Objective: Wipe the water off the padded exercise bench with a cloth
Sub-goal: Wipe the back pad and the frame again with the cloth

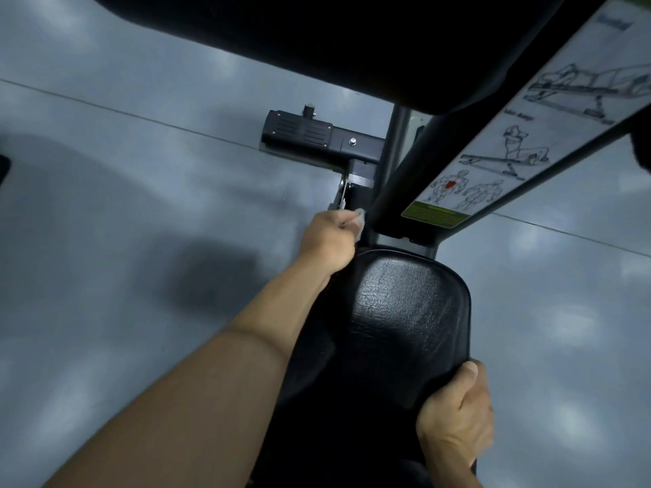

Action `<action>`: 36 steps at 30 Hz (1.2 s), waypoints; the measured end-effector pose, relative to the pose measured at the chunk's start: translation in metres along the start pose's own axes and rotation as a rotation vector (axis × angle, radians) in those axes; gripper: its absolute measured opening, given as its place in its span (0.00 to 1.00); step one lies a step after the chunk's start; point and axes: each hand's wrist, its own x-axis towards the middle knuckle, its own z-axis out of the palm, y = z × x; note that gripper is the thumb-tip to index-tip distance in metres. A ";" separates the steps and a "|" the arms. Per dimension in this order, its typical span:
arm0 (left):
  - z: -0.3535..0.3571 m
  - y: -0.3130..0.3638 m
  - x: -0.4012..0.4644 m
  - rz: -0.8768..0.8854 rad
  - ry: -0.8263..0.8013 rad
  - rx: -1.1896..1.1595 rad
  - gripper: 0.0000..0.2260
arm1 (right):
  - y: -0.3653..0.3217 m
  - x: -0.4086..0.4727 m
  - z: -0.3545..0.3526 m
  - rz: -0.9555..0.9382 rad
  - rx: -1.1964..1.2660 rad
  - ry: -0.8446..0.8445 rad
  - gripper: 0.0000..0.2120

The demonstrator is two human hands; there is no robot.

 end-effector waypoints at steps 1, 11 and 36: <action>0.002 0.006 0.004 0.029 0.007 0.011 0.12 | 0.001 0.001 0.000 0.003 -0.001 0.006 0.27; 0.002 0.043 -0.016 0.221 0.070 -0.017 0.12 | 0.001 0.000 -0.001 0.010 -0.009 0.001 0.26; 0.006 0.063 -0.093 0.498 0.092 -0.359 0.10 | 0.007 0.004 -0.003 0.022 0.010 -0.030 0.21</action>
